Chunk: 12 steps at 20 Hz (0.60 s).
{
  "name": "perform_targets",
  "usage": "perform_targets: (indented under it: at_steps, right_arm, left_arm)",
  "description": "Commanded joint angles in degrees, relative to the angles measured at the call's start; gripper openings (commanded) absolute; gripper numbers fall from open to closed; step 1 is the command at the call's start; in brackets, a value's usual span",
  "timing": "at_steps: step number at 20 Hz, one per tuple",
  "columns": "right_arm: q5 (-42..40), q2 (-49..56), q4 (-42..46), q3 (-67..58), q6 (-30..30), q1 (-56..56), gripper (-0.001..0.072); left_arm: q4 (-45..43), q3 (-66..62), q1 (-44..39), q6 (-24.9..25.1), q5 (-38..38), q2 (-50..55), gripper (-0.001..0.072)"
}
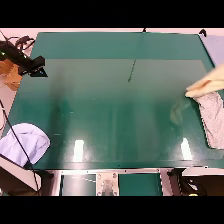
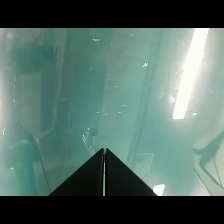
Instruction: Fold the shirts.
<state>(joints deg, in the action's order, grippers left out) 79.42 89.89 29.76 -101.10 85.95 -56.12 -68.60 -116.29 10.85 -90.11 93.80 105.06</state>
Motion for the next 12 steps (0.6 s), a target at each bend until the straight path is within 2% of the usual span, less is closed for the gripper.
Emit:
perform_targets:
  at_steps: [1, 3, 6, 12]
  right_arm:
    - [6.84, -0.57, 6.10, -0.15, 4.11, -8.63, 0.0018]
    - [11.17, -1.88, 12.72, 0.26, 7.52, -10.23, 0.0017]
    - [16.17, -5.55, 27.89, 3.76, 13.88, -10.38, 0.0017]
    - [18.08, -7.63, 48.33, 19.39, 15.67, -10.38, 0.0020]
  left_arm:
    - [0.02, -0.07, 0.02, -0.04, 1.16, -0.04, 0.0024]
    - [0.02, -0.07, 0.02, -0.02, 1.68, -0.04, 0.0024]
    - [0.07, -0.07, 0.02, -0.02, 1.86, -0.04, 0.0024]
    - [0.13, -0.07, 0.02, 0.09, 1.79, -0.04, 0.0024]
